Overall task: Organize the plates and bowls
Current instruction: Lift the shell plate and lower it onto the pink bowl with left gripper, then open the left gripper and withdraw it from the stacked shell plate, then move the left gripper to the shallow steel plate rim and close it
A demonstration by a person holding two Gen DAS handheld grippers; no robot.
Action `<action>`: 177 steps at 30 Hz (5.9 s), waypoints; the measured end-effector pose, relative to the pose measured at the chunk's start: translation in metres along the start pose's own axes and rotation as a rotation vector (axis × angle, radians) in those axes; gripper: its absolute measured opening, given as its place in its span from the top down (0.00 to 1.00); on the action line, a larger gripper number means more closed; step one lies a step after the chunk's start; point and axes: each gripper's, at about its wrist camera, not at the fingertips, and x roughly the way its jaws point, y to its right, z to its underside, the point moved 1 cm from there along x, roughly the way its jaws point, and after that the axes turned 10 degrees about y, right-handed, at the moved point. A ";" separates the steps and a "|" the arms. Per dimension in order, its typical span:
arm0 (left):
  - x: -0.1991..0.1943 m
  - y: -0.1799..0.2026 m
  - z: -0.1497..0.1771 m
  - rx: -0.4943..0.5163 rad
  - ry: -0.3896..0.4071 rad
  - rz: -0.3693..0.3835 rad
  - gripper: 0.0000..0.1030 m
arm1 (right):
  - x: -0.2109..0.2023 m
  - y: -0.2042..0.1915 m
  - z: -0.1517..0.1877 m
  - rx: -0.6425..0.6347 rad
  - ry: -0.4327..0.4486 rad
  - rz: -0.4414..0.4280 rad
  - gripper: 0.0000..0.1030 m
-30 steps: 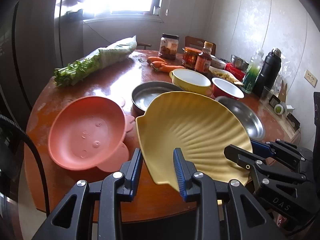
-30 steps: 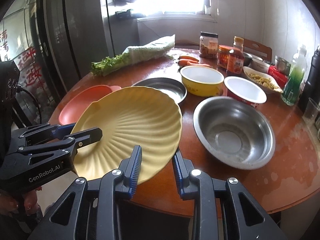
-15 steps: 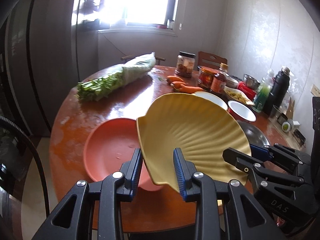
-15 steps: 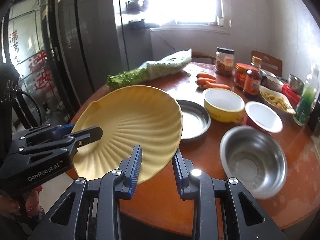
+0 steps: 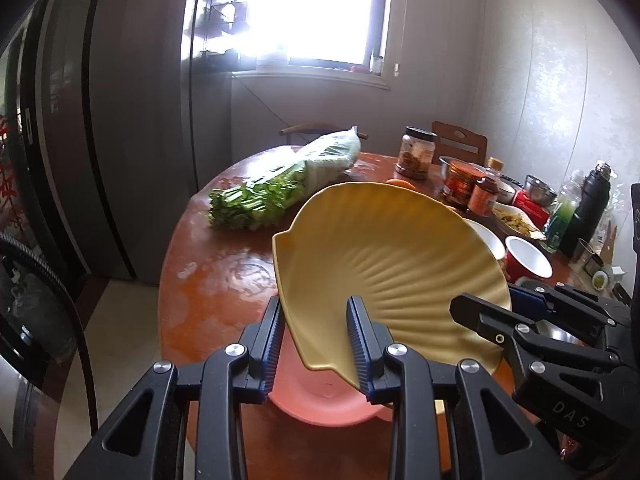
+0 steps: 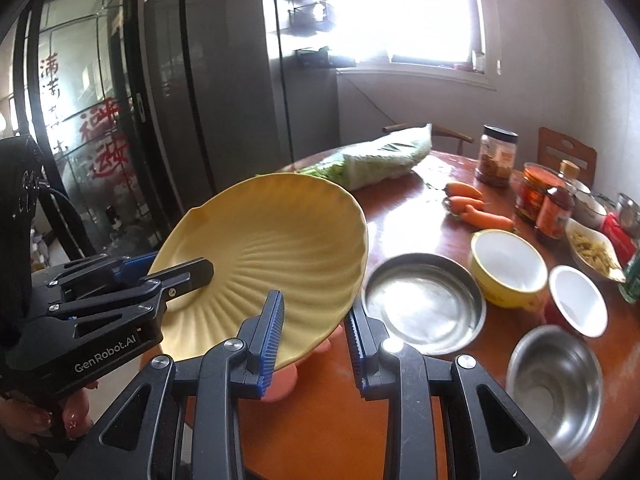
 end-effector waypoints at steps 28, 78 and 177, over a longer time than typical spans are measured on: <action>0.052 -0.026 0.046 -0.024 -0.162 -0.054 0.69 | 0.063 -0.015 0.047 -0.005 -0.187 -0.004 0.69; 0.041 -0.027 0.040 -0.061 -0.122 -0.076 0.39 | 0.020 0.015 0.037 0.060 -0.112 0.038 0.46; 0.043 0.136 0.081 0.136 -0.292 0.158 0.28 | -0.086 0.101 0.115 0.052 -0.166 0.117 0.57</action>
